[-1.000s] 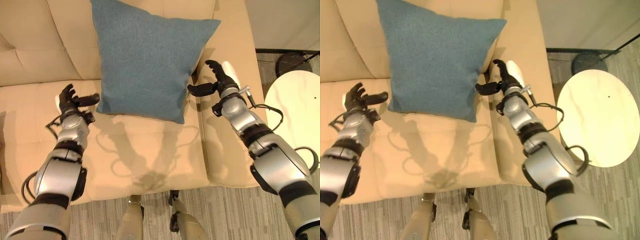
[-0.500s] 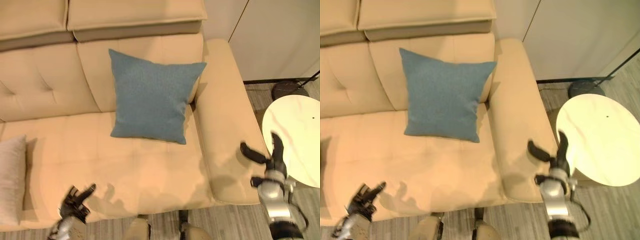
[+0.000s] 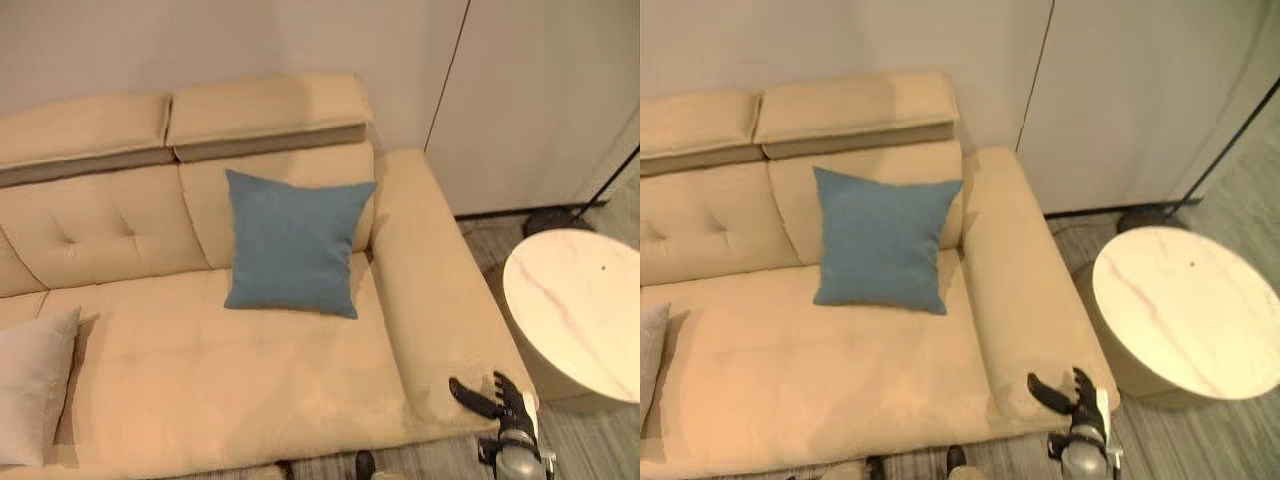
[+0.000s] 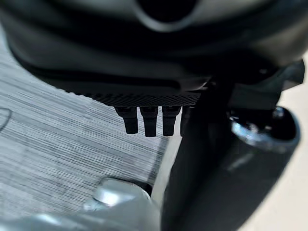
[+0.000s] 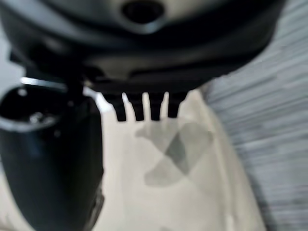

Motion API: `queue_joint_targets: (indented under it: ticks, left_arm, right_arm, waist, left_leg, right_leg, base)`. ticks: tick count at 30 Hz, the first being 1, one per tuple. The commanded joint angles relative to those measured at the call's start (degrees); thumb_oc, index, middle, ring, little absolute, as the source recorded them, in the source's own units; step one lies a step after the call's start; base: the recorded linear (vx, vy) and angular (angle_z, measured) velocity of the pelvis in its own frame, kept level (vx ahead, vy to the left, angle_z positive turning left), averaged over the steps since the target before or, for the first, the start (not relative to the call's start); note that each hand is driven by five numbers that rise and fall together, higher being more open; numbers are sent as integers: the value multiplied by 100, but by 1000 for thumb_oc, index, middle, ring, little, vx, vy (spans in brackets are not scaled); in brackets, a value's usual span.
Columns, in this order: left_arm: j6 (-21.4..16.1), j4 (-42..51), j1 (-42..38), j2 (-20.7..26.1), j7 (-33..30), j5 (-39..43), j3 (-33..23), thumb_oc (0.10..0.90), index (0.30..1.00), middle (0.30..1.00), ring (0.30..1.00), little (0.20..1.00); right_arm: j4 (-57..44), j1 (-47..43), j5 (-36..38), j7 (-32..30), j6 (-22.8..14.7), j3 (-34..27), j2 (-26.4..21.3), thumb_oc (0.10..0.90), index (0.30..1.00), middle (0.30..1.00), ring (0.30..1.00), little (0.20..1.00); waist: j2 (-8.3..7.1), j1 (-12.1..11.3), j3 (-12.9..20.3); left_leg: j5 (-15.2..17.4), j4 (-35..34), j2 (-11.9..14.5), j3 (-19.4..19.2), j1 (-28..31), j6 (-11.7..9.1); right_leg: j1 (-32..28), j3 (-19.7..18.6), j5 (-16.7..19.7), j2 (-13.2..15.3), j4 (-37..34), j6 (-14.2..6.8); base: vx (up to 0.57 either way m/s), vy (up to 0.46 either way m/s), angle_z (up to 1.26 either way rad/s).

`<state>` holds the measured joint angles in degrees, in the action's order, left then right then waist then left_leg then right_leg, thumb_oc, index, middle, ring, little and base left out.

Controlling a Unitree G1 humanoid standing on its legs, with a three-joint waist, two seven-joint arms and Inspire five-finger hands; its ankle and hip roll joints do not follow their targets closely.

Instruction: Pick up all the scattered cushions and arrange them neatly on the sofa.

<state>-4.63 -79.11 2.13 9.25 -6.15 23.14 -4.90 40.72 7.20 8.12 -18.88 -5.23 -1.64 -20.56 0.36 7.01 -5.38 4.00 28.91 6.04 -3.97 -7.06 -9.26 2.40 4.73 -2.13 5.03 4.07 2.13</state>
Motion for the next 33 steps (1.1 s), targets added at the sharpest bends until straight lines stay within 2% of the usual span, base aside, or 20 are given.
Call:
queue_joint_targets:
  ticks: [1, 2, 3, 4, 5, 6, 8, 10, 11, 14, 18, 20, 21, 22, 23, 25, 27, 30, 32, 33]
  left_arm:
    - [-98, 96, 32, -169, -22, -587, 375, 800, 900, 900, 900, 900]
    - [-163, 224, -16, -173, -97, -673, 516, 800, 900, 900, 900, 900]
    - [-204, 403, -107, -204, -104, -708, 665, 800, 900, 900, 900, 900]
    - [-204, 403, -108, -200, -105, -708, 665, 800, 900, 900, 900, 900]
    - [-316, 666, -320, -207, -160, -699, 942, 800, 900, 900, 900, 900]
    - [-384, 748, -312, -168, -157, -807, 1014, 800, 900, 900, 900, 900]
    - [-325, 736, -380, -133, -166, -901, 993, 800, 900, 900, 900, 900]
    - [-265, 608, -473, 22, -191, -1517, 1107, 800, 900, 900, 900, 900]
    - [-158, 384, -445, 148, -262, -1772, 1040, 800, 900, 900, 900, 900]
    - [-7, 0, -172, 341, -266, -1863, 711, 800, 900, 900, 900, 900]
    - [79, -115, 29, 478, -305, -1756, 416, 800, 900, 900, 900, 900]
    - [80, -77, 31, 538, -320, -1583, 314, 800, 900, 900, 900, 900]
    - [51, 26, -8, 544, -341, -1376, 286, 800, 900, 900, 900, 900]
    - [51, 26, -10, 543, -341, -1376, 286, 800, 900, 900, 900, 900]
    - [16, 103, -15, 541, -344, -1281, 374, 800, 900, 900, 900, 900]
    - [-46, 202, -117, 463, -289, -1037, 464, 800, 900, 900, 900, 900]
    - [-96, 233, -229, 399, -348, -941, 528, 800, 900, 900, 900, 900]
    - [-182, 300, -318, 252, -379, -553, 483, 800, 900, 900, 900, 900]
    - [-221, 327, -318, 160, -321, -313, 401, 800, 900, 900, 900, 900]
    - [-221, 327, -318, 160, -321, -313, 402, 800, 900, 900, 900, 900]
  right_arm:
    - [-244, -392, 82, 50, -302, -55, -156, 800, 900, 900, 900, 900]
    - [-239, -390, 80, 53, -297, -38, -122, 800, 900, 900, 900, 900]
    - [-312, -417, 88, 48, -301, -29, -113, 800, 900, 900, 900, 900]
    - [-312, -418, 88, 48, -300, -30, -109, 800, 900, 900, 900, 900]
    - [-371, -495, 67, -3, -278, -15, -31, 800, 900, 900, 900, 900]
    - [-429, -459, 19, -11, -279, 8, 21, 800, 900, 900, 900, 900]
    - [-515, -448, -37, 7, -262, 46, 78, 800, 900, 900, 900, 900]
    - [-367, -590, -106, 19, -280, 167, 230, 800, 900, 900, 900, 900]
    - [-394, -635, -118, 67, -261, 290, 307, 800, 900, 900, 900, 900]
    - [-87, -574, -161, 145, -282, 394, 393, 800, 900, 900, 900, 900]
    - [176, -499, -124, 282, -245, 528, 498, 800, 900, 900, 900, 900]
    - [278, -537, -90, 353, -204, 608, 506, 800, 900, 900, 900, 900]
    - [320, -625, -102, 380, -197, 677, 455, 800, 900, 900, 900, 900]
    - [321, -627, -102, 381, -197, 677, 453, 800, 900, 900, 900, 900]
    - [344, -701, -118, 354, -200, 730, 396, 800, 900, 900, 900, 900]
    - [202, -784, -157, 381, -242, 915, 307, 800, 900, 900, 900, 900]
    - [222, -965, -251, 347, -310, 1101, 233, 800, 900, 900, 900, 900]
    - [319, -1050, -596, 358, -255, 1290, 8, 800, 900, 900, 900, 900]
    - [223, -857, -670, 427, -209, 1273, -22, 800, 900, 900, 900, 900]
    - [223, -857, -670, 427, -209, 1273, -23, 800, 900, 900, 900, 900]
  waist:
    - [245, 153, 210]
    - [240, 232, 191]
    - [215, 251, 154]
    - [191, 256, 167]
    - [99, 294, 63]
    - [70, 290, -15]
    - [18, 272, -87]
    - [-2, 216, -321]
    - [11, 54, -439]
    - [66, -230, -362]
    - [25, -517, -80]
    - [-88, -684, 101]
    - [-214, -789, 218]
    - [-202, -797, 231]
    - [-241, -853, 246]
    - [-231, -853, 120]
    - [-120, -984, -16]
    - [20, -1064, -302]
    - [-51, -922, -397]
    - [-49, -922, -395]
  left_leg:
    - [13, -846, 11, 374, 1659, 345]
    - [179, -1115, -66, 481, 1670, 396]
    - [588, -1335, -176, 480, 1659, 455]
    - [564, -1346, -203, 486, 1643, 460]
    - [1242, -1827, -499, 420, 1650, 675]
    - [1453, -2069, -579, 427, 1746, 766]
    - [1387, -2127, -695, 436, 1660, 828]
    - [1161, -2167, -714, 299, 1473, 881]
    - [905, -2253, -789, 233, 1222, 971]
    - [394, -2567, -762, 107, 907, 1123]
    - [-6, -2839, -791, 4, 610, 1140]
    - [-262, -2884, -860, -25, 282, 1115]
    - [-523, -2855, -913, -15, -126, 1090]
    - [-528, -2852, -897, -19, -145, 1087]
    - [-693, -2824, -890, 16, -444, 1060]
    - [-1041, -2774, -867, 171, -905, 969]
    - [-1530, -2931, -756, 274, -1261, 732]
    - [-1473, -3328, -710, 500, -1417, 549]
    - [-1111, -3070, -705, 274, -1308, 631]
    - [-1111, -3069, -703, 275, -1312, 631]
  right_leg:
    - [979, -130, 537, -74, -52, -684]
    - [1154, -128, 700, 9, -43, -789]
    - [1295, -122, 886, 87, -75, -912]
    - [1310, -128, 899, 113, -82, -916]
    - [1506, -22, 1194, 387, -314, -1115]
    - [1568, 94, 1308, 451, -565, -1237]
    - [1587, 191, 1347, 574, -684, -1290]
    - [1679, 331, 1149, 654, -566, -1319]
    - [1514, 299, 829, 628, 76, -1172]
    - [1115, 414, 358, 507, 1401, -1056]
    - [269, 402, 41, 405, 1743, -1043]
    - [-213, 117, -33, 228, 1662, -1098]
    - [-539, -424, 57, -62, 1700, -1139]
    - [-521, -431, 75, -77, 1690, -1136]
    - [-611, -852, 137, -296, 1695, -1122]
    - [-759, -1499, -625, -741, 1092, -681]
    - [-753, -1444, -1029, -949, 680, -363]
    - [-526, -1190, -1076, -1054, 536, -256]
    - [-393, -836, -780, -840, 353, -325]
    - [-390, -836, -778, -842, 352, -325]
  base:
    - [-678, 376, 38]
    - [-562, 331, 47]
    - [-417, 215, 52]
    - [-573, 329, 72]
    - [-629, 408, 65]
    - [-773, 484, 66]
    - [-398, 217, 28]
    - [-765, 249, 10]
    - [-949, 266, 2]
    - [-652, 178, -48]
    - [-331, 11, -4]
    - [-499, -77, -12]
    - [-469, -79, -15]
    - [-541, -131, 0]
    - [-346, -105, 3]
    - [-491, -148, 36]
    - [-523, -159, 44]
    - [-533, -96, 30]
    - [-481, -11, 58]
    - [-449, 35, 67]
